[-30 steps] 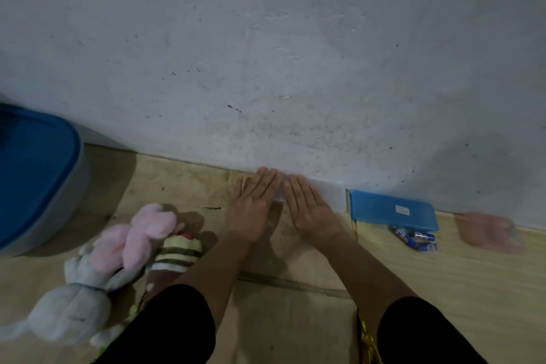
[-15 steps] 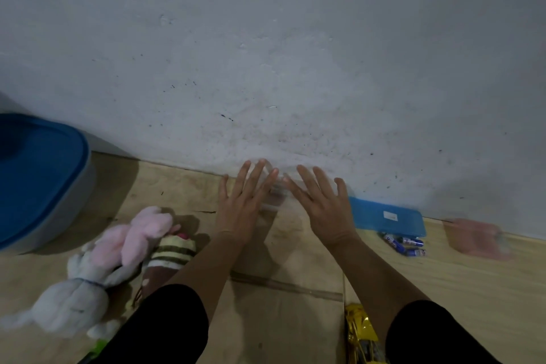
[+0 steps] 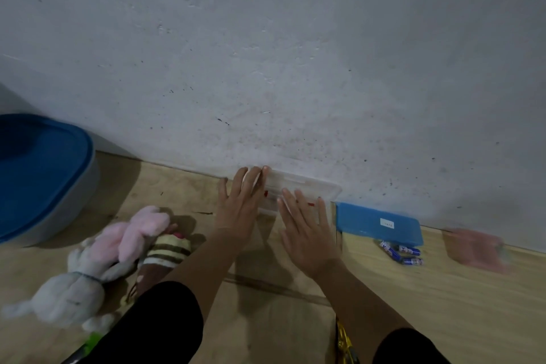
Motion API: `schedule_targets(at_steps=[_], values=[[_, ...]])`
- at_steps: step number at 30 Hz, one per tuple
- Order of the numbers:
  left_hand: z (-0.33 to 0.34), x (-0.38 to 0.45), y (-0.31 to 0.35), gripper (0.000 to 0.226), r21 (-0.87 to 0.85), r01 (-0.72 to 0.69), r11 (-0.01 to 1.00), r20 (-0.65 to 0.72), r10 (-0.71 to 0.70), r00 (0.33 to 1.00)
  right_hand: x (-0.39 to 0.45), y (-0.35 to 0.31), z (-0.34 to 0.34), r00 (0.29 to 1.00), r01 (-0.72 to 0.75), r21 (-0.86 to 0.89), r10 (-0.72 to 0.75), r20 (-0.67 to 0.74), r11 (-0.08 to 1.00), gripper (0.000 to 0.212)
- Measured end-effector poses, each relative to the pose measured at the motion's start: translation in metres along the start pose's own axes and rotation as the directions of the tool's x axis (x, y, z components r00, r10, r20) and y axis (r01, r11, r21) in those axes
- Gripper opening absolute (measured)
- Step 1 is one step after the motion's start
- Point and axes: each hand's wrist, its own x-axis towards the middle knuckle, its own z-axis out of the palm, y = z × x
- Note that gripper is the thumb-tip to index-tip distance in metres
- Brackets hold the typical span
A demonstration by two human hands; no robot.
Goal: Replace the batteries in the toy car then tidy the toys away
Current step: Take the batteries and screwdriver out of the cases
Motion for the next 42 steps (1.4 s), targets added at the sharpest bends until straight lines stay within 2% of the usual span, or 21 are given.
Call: schedule_targets(at_steps=[3, 6, 10, 12, 14, 17, 20, 22, 25, 27, 29, 31, 35, 39, 42], values=[[0.005, 0.002, -0.003, 0.117, -0.033, 0.000, 0.999, -0.065, -0.002, 0.998, -0.001, -0.003, 0.008, 0.998, 0.013, 0.066, -0.017, 0.061, 0.998, 0.058], [0.006, 0.004, -0.006, 0.110, -0.028, -0.044, 0.999, -0.117, 0.041, 0.992, 0.008, -0.006, 0.010, 0.995, -0.010, 0.107, -0.001, 0.099, 0.994, 0.058], [0.007, 0.005, -0.006, 0.106, -0.080, -0.031, 0.996, -0.038, 0.028, 0.999, 0.019, -0.012, 0.008, 0.990, -0.049, 0.121, 0.032, 0.137, 0.991, 0.060], [0.003, 0.005, -0.006, 0.100, -0.070, -0.071, 0.995, 0.015, 0.072, 0.997, 0.021, -0.018, 0.006, 0.984, -0.091, 0.147, 0.067, 0.163, 0.985, 0.062], [0.001, 0.005, -0.008, 0.092, -0.051, -0.072, 0.996, 0.096, 0.077, 0.992, 0.022, -0.022, 0.004, 0.983, -0.106, 0.168, 0.078, 0.165, 0.980, 0.065], [0.001, 0.005, -0.009, 0.095, -0.054, -0.078, 0.995, 0.006, 0.078, 0.997, 0.025, -0.022, 0.005, 0.985, -0.094, 0.209, 0.061, 0.159, 0.973, 0.060], [0.007, 0.005, -0.011, 0.087, -0.053, -0.093, 0.994, -0.076, 0.089, 0.993, 0.026, -0.022, 0.005, 0.986, -0.114, 0.277, 0.076, 0.146, 0.954, 0.053], [0.003, 0.006, -0.011, 0.086, -0.046, -0.102, 0.994, -0.082, 0.098, 0.992, 0.025, -0.023, 0.000, 0.988, -0.108, 0.341, 0.063, 0.140, 0.934, 0.052], [0.003, 0.007, -0.010, 0.080, -0.043, -0.109, 0.993, -0.019, 0.108, 0.994, 0.027, -0.025, -0.004, 0.988, -0.134, 0.399, 0.094, 0.119, 0.907, 0.055], [0.005, 0.007, -0.010, 0.067, -0.068, -0.090, 0.994, -0.051, 0.087, 0.995, 0.029, -0.025, -0.005, 0.990, -0.133, 0.375, 0.109, 0.085, 0.917, 0.054], [0.006, 0.005, -0.010, 0.064, -0.072, -0.081, 0.994, -0.047, 0.078, 0.996, 0.032, -0.023, -0.009, 0.992, -0.124, 0.338, 0.110, 0.060, 0.933, 0.048], [0.007, 0.004, -0.011, 0.066, -0.062, -0.093, 0.994, -0.062, 0.089, 0.994, 0.034, -0.020, -0.012, 0.995, -0.098, 0.340, 0.090, 0.040, 0.935, 0.040], [0.002, 0.005, -0.010, 0.079, -0.087, -0.086, 0.992, -0.058, 0.081, 0.995, 0.033, -0.014, -0.021, 0.996, -0.094, 0.523, 0.085, 0.042, 0.847, 0.036], [0.000, 0.005, -0.009, 0.098, -0.100, -0.046, 0.994, -0.019, 0.044, 0.999, 0.026, -0.007, -0.031, 1.000, 0.002, 0.471, 0.012, -0.027, 0.882, 0.043], [-0.004, 0.004, -0.006, 0.094, -0.092, -0.024, 0.996, 0.024, 0.026, 0.999, 0.023, 0.002, -0.038, 0.995, 0.023, 0.378, 0.016, -0.101, 0.925, 0.052]])
